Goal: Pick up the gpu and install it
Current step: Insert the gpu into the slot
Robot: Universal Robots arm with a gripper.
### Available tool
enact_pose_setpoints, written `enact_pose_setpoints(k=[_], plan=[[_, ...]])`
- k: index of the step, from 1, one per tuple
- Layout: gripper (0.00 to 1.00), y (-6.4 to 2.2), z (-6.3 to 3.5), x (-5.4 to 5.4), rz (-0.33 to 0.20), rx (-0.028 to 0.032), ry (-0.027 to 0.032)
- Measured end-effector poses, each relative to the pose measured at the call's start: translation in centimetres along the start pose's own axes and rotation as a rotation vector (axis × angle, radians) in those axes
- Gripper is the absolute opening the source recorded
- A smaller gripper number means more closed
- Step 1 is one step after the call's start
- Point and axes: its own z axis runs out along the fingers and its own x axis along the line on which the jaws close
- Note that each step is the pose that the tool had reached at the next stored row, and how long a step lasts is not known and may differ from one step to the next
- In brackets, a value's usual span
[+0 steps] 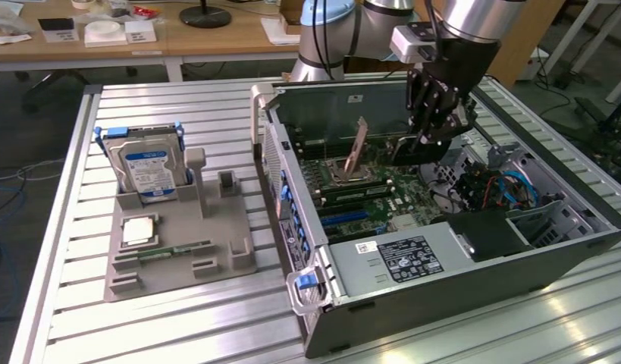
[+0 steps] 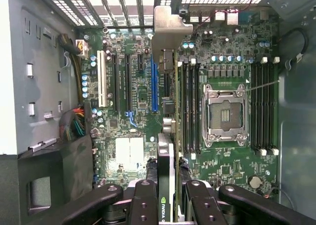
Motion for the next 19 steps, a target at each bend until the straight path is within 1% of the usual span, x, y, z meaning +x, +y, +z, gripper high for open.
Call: enact_pose_setpoints(k=[2,4,5,6,7,10,13,19], plan=[[0.27,0.00,0.24,0.0,0.000,0.0000,0.0000],[0.27,0.03,0.25,0.0,0.000,0.0001,-0.0001],[0.27,0.07,0.27,0.0,0.000,0.0009,-0.0025],[0.27,0.12,0.32,0.1,-0.002,0.0026,-0.0057],[0.27,0.16,0.38,0.1,-0.005,0.0047,-0.0070],[0.27,0.24,0.57,0.1,-0.018,0.0099,-0.0089],[0.27,0.31,0.77,0.1,-0.032,0.0134,-0.0091],[0.27,1.04,0.95,0.1,-0.042,0.0143,-0.0094]])
